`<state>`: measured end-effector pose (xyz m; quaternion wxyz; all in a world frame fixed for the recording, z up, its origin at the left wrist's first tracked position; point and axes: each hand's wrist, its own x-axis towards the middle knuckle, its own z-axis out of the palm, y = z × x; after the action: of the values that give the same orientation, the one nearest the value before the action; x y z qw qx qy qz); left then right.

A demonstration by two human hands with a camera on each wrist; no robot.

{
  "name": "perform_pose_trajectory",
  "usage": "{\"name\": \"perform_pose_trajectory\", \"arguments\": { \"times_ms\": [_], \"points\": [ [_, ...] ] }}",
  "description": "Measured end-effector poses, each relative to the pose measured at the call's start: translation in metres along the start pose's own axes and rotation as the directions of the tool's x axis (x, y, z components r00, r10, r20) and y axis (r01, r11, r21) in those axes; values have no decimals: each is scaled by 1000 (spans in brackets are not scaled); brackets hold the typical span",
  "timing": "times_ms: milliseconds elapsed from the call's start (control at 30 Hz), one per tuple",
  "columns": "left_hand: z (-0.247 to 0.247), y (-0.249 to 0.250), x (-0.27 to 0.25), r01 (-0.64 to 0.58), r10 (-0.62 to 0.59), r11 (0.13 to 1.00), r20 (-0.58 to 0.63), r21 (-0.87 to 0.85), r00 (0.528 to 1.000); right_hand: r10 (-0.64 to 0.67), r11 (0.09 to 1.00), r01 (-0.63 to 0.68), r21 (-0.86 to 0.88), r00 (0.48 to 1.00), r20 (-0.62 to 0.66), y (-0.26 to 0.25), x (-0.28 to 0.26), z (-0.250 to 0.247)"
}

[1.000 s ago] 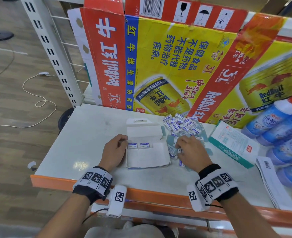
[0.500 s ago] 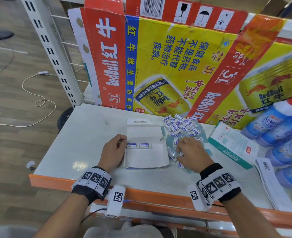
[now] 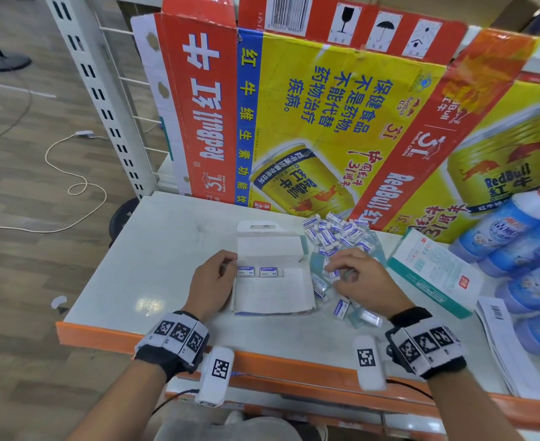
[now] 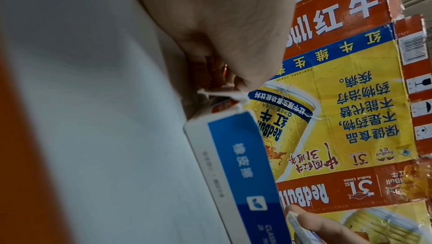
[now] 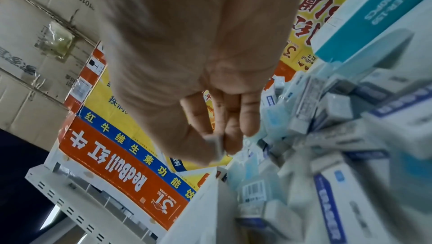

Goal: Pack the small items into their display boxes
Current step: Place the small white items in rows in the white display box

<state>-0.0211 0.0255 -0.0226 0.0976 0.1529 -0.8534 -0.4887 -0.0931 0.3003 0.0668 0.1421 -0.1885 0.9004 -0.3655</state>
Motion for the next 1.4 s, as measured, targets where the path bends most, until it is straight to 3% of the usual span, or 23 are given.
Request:
{"name": "perform_pose_trajectory", "arguments": {
  "times_ms": [167, 367, 567, 833, 1400],
  "points": [
    [0, 1, -1, -2, 2, 1000, -1, -8, 1000, -51, 997, 45, -68, 995, -82, -2, 7, 15],
    [0, 1, -2, -1, 1, 1000, -10, -7, 1000, -207, 973, 202, -113, 978, -36, -14, 17, 27],
    [2, -1, -1, -5, 5, 1000, -11, -10, 1000, -259, 902, 263, -343, 964, 59, -23, 32, 43],
    [3, -2, 0, -2, 2, 1000, -14, -29, 1000, -204, 835, 263, -483, 964, 170, -24, 45, 52],
    [1, -1, -2, -26, 26, 1000, -2, -17, 1000, -203, 766, 290, -573, 956, 212, -24, 49, 57]
  ]
}}
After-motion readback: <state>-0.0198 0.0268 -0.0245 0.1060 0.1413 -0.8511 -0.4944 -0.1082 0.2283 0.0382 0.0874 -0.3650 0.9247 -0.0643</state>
